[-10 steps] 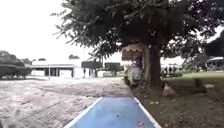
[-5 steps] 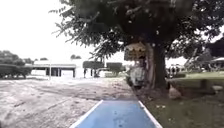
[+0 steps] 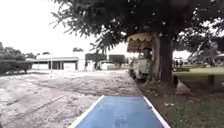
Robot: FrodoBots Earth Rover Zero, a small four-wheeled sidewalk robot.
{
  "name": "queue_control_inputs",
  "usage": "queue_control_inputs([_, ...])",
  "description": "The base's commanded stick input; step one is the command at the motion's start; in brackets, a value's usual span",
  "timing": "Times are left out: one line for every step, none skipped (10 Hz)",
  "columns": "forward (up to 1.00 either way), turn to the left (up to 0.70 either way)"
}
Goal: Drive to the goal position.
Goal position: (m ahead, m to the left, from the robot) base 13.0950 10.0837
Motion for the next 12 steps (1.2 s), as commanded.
queue_control_inputs([0.50,0.00])
queue_control_inputs([0.50,-0.17])
queue_control_inputs([0.50,-0.40])
queue_control_inputs([0.50,-0.46])
queue_control_inputs([0.50,-0.25])
queue_control_inputs([0.50,0.00])
queue_control_inputs([0.50,0.00])
queue_control_inputs([0.50,0.00])
queue_control_inputs([0.50,0.00])
queue_control_inputs([0.50,0.00])
queue_control_inputs([0.50,0.00])
queue_control_inputs([0.50,0.00])
